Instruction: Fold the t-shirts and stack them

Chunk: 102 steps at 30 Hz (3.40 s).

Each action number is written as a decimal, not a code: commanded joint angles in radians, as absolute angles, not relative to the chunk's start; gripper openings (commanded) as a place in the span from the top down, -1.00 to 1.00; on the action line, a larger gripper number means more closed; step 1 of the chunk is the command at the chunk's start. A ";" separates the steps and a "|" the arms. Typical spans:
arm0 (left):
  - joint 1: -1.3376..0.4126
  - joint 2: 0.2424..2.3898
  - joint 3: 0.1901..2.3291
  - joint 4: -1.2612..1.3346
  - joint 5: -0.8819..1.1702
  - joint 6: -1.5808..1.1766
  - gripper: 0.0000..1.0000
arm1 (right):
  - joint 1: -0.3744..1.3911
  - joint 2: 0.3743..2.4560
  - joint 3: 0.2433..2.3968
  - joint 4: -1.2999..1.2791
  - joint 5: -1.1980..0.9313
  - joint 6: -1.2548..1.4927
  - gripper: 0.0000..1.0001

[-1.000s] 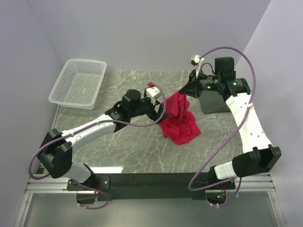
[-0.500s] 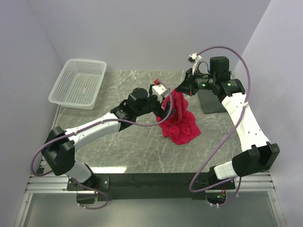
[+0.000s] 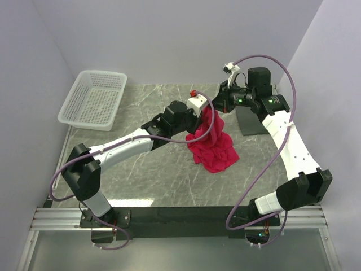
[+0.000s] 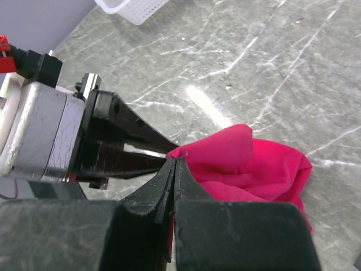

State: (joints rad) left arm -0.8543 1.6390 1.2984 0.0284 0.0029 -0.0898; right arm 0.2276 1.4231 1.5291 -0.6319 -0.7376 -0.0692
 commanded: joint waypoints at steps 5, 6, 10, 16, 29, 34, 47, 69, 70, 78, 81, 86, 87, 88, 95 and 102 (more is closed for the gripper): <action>-0.859 1.548 1.318 0.003 -0.055 -0.049 0.99 | 0.235 1.417 1.569 -0.658 -0.690 -0.205 1.00; -0.859 1.525 1.313 -0.023 -0.048 -0.035 0.99 | 0.233 1.417 1.577 -0.669 -0.693 -0.250 1.00; -0.859 1.461 1.319 -0.063 -0.083 0.009 0.99 | 0.232 1.424 1.647 -0.739 -0.716 -0.359 1.00; -0.859 1.356 1.396 -0.089 -0.137 0.129 0.99 | 0.215 1.433 1.779 -0.772 -0.713 -0.414 1.00; -0.871 1.382 1.859 -0.123 0.060 0.296 0.99 | 0.192 1.448 2.184 -0.675 -0.727 -0.351 1.00; -0.902 1.401 1.988 -0.057 0.127 0.288 0.99 | 0.190 1.445 2.328 -0.634 -0.745 -0.310 1.00; -0.930 1.086 1.550 -0.060 -0.181 0.255 0.99 | 0.218 1.350 2.002 -0.609 -0.899 -0.253 1.00; -0.923 0.813 0.830 -0.029 -0.468 -0.288 0.99 | 0.518 1.459 1.479 -0.675 -0.839 -0.371 1.00; -0.923 0.810 0.796 -0.028 -0.468 -0.311 0.99 | 0.518 1.469 1.471 -0.669 -0.842 -0.368 1.00; -0.919 0.811 0.689 -0.006 -0.472 -0.406 0.99 | 0.549 1.549 1.434 -0.652 -0.835 -0.393 1.00; -0.911 0.818 0.681 -0.008 -0.463 -0.407 0.99 | 0.554 1.566 1.434 -0.653 -0.835 -0.402 1.00; -0.893 0.839 0.681 0.020 -0.431 -0.420 0.99 | 0.557 1.580 1.421 -0.652 -0.818 -0.422 1.00; -0.888 0.841 0.681 0.015 -0.425 -0.426 0.99 | 0.558 1.583 1.413 -0.650 -0.815 -0.423 1.00; -0.888 0.842 0.681 0.008 -0.419 -0.433 0.99 | 0.558 1.589 1.410 -0.650 -0.813 -0.422 1.00; -0.888 0.761 0.606 -0.075 -0.411 -0.621 0.99 | 0.624 1.605 1.359 -0.627 -0.779 -0.417 1.00; -0.888 0.681 0.561 -0.164 -0.457 -0.745 0.99 | 0.709 1.666 1.359 -0.617 -0.762 -0.400 0.86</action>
